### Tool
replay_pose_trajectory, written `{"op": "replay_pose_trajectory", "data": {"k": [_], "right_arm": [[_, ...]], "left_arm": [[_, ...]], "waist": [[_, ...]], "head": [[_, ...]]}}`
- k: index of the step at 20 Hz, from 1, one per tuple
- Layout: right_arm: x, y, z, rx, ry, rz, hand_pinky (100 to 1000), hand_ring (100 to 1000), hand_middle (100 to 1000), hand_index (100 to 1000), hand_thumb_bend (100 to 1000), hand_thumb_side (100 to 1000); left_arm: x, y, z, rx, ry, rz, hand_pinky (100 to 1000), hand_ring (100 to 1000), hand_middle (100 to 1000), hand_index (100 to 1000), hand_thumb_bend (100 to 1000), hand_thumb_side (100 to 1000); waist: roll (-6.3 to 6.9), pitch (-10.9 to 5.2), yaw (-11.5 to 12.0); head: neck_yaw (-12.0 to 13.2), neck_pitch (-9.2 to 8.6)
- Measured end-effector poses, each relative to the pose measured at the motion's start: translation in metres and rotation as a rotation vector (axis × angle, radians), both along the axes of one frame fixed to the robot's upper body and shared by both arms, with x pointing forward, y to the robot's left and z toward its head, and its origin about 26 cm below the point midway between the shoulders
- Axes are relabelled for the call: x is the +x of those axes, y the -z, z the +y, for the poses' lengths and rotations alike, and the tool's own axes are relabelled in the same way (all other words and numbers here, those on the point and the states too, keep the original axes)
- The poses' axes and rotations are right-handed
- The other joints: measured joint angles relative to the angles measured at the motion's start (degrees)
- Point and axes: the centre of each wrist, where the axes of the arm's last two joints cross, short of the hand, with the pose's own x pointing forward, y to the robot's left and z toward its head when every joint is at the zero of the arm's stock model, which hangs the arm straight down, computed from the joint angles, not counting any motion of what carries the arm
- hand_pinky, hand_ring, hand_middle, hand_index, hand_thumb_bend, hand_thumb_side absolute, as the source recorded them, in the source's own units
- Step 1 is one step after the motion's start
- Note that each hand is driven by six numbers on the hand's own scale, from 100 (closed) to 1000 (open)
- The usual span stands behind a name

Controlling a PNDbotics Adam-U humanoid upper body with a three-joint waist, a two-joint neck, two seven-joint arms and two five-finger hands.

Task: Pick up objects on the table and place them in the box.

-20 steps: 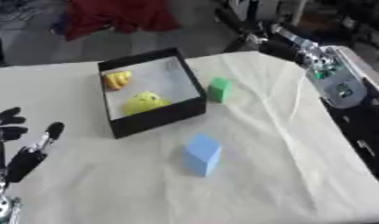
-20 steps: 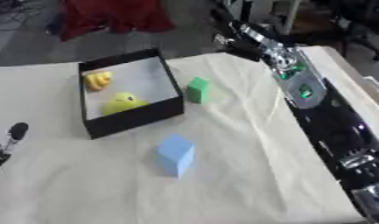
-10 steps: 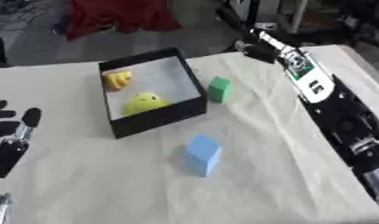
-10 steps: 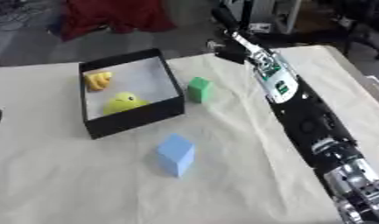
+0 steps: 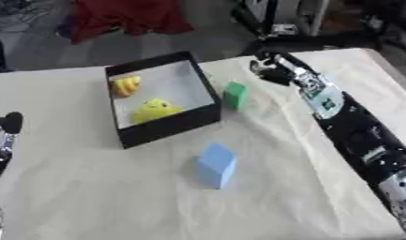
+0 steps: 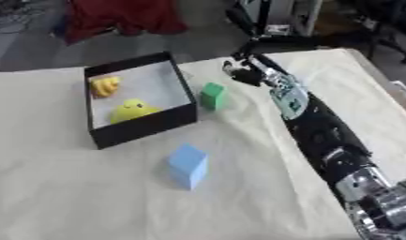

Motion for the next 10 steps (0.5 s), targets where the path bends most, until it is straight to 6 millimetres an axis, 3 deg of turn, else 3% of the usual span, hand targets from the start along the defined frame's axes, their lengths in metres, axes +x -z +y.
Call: {"op": "replay_pose_trajectory", "data": {"k": [10], "right_arm": [[-0.003,0.02,0.002,-0.046,-0.129,0.07,860,925,864,942,100,877]], "left_arm": [[0.0,0.0,0.0,-0.005,0.004,-0.003,670,599,614,802,790,684]], "waist": [[0.09,0.0,-0.04]], "head": [[0.0,0.0]]}}
